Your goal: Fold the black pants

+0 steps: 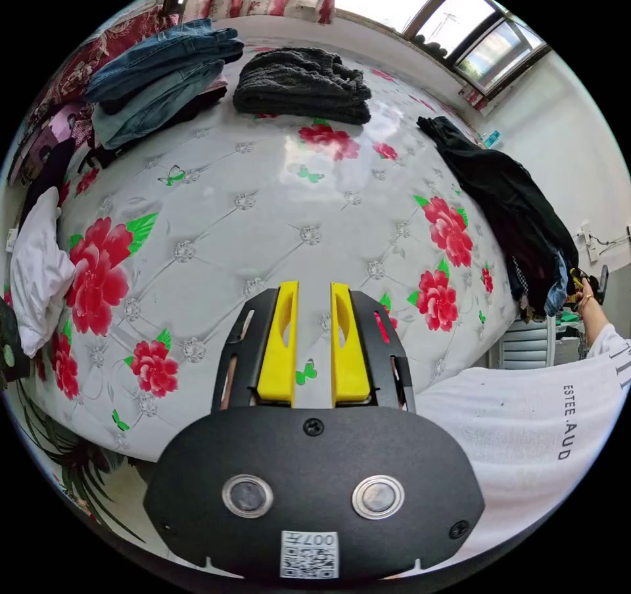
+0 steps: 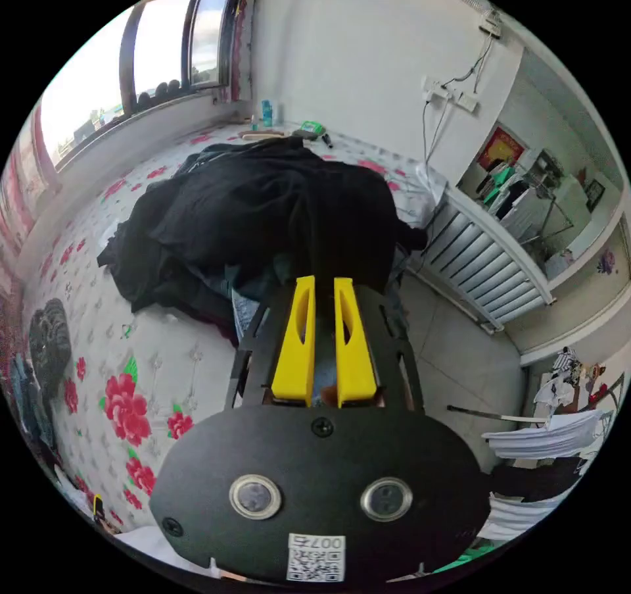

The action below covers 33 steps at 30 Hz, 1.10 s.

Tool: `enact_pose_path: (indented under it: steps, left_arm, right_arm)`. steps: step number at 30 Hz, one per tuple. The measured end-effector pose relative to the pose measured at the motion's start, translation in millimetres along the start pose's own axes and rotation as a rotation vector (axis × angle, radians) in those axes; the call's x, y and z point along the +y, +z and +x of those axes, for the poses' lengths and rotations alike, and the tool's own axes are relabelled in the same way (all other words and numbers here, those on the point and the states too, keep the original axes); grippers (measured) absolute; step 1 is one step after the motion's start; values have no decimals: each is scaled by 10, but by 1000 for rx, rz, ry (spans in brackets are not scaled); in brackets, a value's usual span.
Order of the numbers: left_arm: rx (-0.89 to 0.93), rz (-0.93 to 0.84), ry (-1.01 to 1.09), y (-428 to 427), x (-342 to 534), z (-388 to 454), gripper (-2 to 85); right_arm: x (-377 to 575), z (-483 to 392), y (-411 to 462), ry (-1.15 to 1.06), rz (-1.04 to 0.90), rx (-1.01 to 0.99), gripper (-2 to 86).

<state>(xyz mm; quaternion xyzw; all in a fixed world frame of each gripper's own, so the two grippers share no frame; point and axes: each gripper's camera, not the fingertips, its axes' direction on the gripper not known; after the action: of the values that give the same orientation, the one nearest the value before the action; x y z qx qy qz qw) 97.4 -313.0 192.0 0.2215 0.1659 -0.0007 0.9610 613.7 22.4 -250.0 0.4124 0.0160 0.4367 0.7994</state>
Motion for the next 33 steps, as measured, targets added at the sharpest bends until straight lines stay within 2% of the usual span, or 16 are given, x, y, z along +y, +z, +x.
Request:
enact_pose_path:
  steps: [3, 6, 8, 9, 11, 14, 15, 17, 19, 23, 27, 30, 33]
  left_arm:
    - [-7, -3, 1, -141, 204, 3, 79]
    - [-39, -7, -5, -293, 418, -67, 79]
    - [-61, -4, -23, -412, 555, -158, 79]
    - [-60, -1, -32, -444, 584, -183, 79]
    - [-47, 26, -62, -591, 682, -262, 80]
    - [-29, 75, -89, -814, 811, -332, 83]
    - [-26, 86, -96, -863, 845, -353, 83]
    - [-24, 124, -143, -1056, 1016, -484, 85]
    - [-49, 145, -191, -1200, 1177, -635, 85]
    - [-118, 186, -333, -1589, 1602, -1060, 87]
    - [-169, 214, -374, -1865, 1878, -1247, 92]
    - [-169, 195, -333, -1881, 1880, -1226, 99]
    - [-106, 171, -231, -1732, 1672, -1045, 106]
  right_arm:
    - [355, -326, -247, -143, 164, -5, 16]
    - [888, -914, -647, -403, 293, -58, 6]
    - [1437, -1433, -960, -651, 377, -222, 3]
    - [1560, -1558, -1007, -700, 373, -295, 3]
    - [1987, -2094, -999, -856, 255, -635, 1]
    - [2570, -2891, -803, -972, 14, -975, 1]
    - [2718, -3070, -786, -1003, -30, -1021, 1]
    - [3424, -3809, -850, -1233, -189, -1119, 2]
    - [3951, -4252, -1013, -1381, -248, -1203, 3]
    - [4810, -4912, -1396, -1618, -341, -1290, 11]
    - [4933, -4886, -1498, -1641, -285, -1398, 23]
    - [4735, -4755, -1179, -1540, -219, -1287, 31]
    - [4381, -4631, -592, -1398, -220, -1052, 30]
